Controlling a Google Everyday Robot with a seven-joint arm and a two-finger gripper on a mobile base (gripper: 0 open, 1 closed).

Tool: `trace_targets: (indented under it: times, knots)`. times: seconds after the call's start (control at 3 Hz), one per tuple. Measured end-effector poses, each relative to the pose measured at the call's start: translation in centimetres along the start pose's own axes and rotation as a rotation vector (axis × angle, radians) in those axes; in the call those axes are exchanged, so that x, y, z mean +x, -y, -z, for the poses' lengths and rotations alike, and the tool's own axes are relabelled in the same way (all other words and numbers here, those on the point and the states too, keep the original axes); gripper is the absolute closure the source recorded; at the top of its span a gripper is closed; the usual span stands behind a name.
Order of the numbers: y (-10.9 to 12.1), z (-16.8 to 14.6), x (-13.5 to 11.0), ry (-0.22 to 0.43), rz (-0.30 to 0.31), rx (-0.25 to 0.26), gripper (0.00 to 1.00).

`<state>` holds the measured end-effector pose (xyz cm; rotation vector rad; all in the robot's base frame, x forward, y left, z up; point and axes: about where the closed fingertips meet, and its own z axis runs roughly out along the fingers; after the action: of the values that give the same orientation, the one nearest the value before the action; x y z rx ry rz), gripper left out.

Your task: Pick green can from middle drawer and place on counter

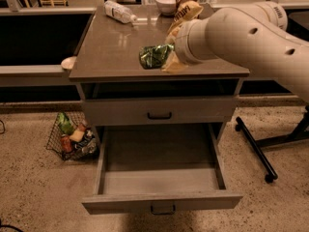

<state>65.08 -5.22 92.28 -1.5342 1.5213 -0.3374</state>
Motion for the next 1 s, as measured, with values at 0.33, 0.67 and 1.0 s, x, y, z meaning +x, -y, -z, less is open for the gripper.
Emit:
trace_targets:
  times: [0.33, 0.67, 1.0]
  knots:
    - [3.2, -3.2, 0.3, 0.029, -0.08, 0.024, 1.0]
    - [6.2, -8.0, 1.0, 0.089, -0.164, 0.014, 1.0]
    - [8.3, -12.1, 1.3, 0.148, -0.252, -0.003, 1.0]
